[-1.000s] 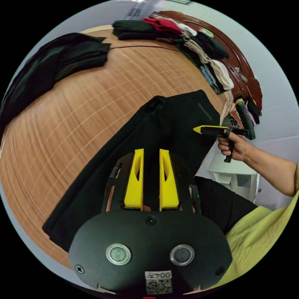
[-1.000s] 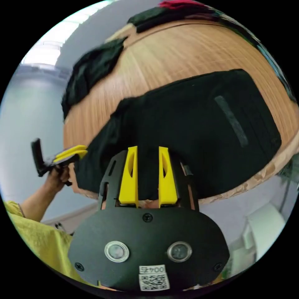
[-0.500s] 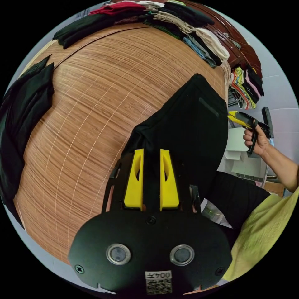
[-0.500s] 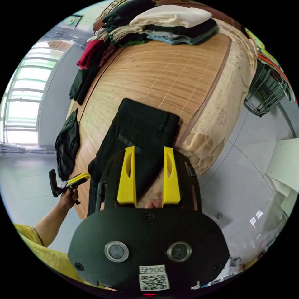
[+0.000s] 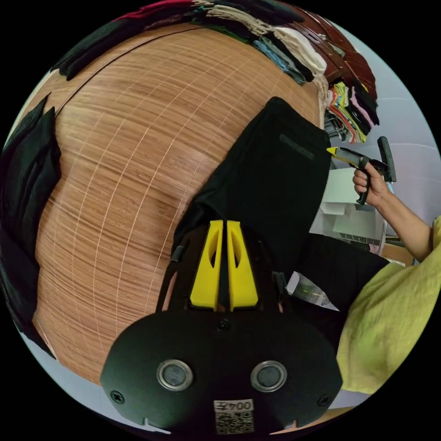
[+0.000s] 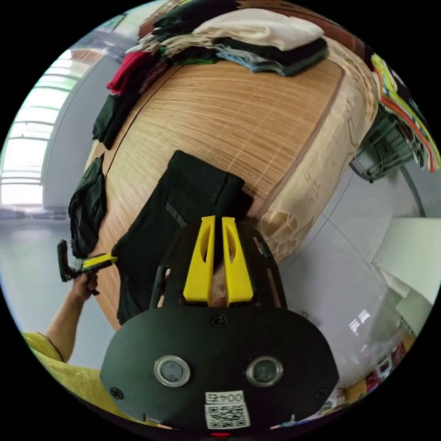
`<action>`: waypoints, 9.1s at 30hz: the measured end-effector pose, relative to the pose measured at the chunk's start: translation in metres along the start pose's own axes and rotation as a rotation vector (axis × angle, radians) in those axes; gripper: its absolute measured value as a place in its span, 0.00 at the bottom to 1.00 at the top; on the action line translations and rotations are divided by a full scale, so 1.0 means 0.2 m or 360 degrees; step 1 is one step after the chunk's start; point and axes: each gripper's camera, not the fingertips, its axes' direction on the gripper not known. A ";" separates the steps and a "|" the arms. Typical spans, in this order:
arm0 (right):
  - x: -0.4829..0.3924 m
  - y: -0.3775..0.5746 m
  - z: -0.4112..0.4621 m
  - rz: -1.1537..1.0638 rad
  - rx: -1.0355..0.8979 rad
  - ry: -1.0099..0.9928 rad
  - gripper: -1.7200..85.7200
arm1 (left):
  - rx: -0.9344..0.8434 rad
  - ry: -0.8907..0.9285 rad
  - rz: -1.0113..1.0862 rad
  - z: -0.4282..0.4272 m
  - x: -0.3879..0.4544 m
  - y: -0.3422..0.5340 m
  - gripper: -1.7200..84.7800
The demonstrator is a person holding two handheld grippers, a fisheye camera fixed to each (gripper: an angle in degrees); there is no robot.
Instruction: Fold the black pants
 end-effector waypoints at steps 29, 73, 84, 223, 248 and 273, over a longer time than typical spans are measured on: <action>0.25 0.03 0.01 0.0020 -0.0432 -0.0420 0.11 | 0.0420 0.0328 -0.0903 0.55 -0.14 1.59 0.05; -0.05 0.18 0.81 0.0215 -0.0839 -0.0682 0.12 | 0.1724 0.0841 -0.3040 2.79 0.81 5.10 0.07; -0.19 0.09 0.95 0.0147 -0.0889 -0.0530 0.06 | 0.1825 0.0890 -0.2969 3.00 0.78 5.19 0.10; -0.52 -0.21 0.44 -0.0385 -0.0249 0.0210 0.13 | 0.0645 -0.0200 -0.0721 -0.12 0.16 1.19 0.02; -0.07 -0.34 -0.32 -0.0335 -0.0015 -0.0242 0.07 | 0.0269 -0.0241 -0.0938 -0.36 0.21 0.59 0.02; 0.68 -0.55 -0.48 0.0366 -0.0112 -0.0828 0.10 | 0.0226 -0.0224 -0.0966 -0.32 0.30 0.50 0.02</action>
